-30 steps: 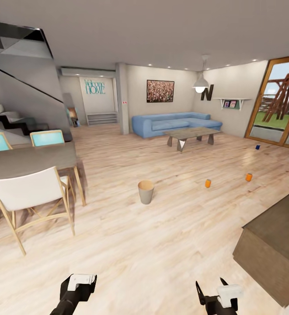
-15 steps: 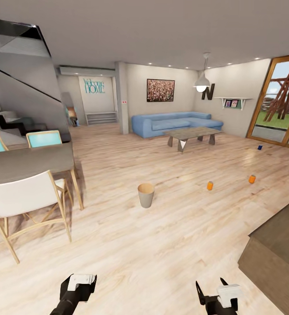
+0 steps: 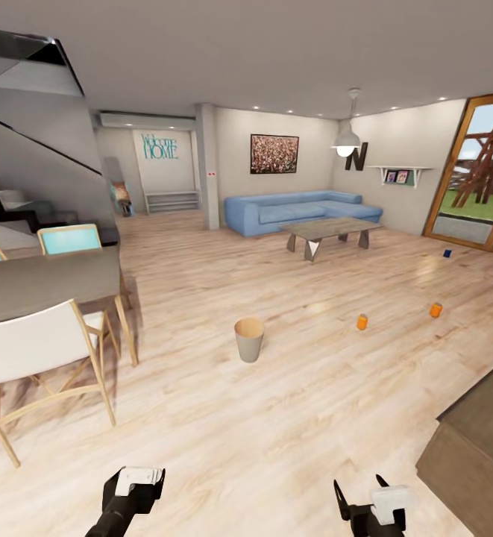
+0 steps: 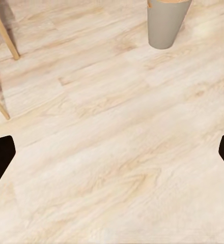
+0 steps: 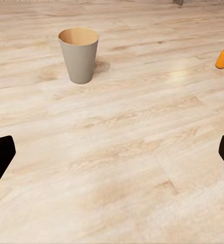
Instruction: Put the three can of soda from the living room inside the tash can in the kitchen.
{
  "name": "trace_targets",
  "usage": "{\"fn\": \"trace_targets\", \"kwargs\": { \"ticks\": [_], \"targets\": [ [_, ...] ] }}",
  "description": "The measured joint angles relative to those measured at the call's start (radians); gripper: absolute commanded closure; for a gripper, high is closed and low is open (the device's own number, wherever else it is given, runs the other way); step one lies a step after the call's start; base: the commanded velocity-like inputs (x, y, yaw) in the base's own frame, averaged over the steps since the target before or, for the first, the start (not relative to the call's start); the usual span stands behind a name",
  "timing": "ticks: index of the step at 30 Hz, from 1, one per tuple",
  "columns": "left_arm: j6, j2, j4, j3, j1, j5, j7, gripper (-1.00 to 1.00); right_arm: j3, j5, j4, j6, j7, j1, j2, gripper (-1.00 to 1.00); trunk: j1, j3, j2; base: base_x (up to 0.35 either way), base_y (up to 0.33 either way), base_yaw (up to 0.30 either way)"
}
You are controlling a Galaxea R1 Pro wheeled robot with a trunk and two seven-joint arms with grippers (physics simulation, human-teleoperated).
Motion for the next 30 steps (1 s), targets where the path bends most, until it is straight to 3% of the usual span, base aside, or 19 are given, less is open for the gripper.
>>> {"fn": "trace_targets", "kwargs": {
  "ticks": [30],
  "targets": [
    [0.0,0.0,0.0,0.0,0.0,-0.002,0.0,-1.0,-0.001,-0.001,0.001,-0.008,0.001,0.0,0.012,-1.0,0.0,0.0,0.0,0.212,0.014,0.0]
  ]
}}
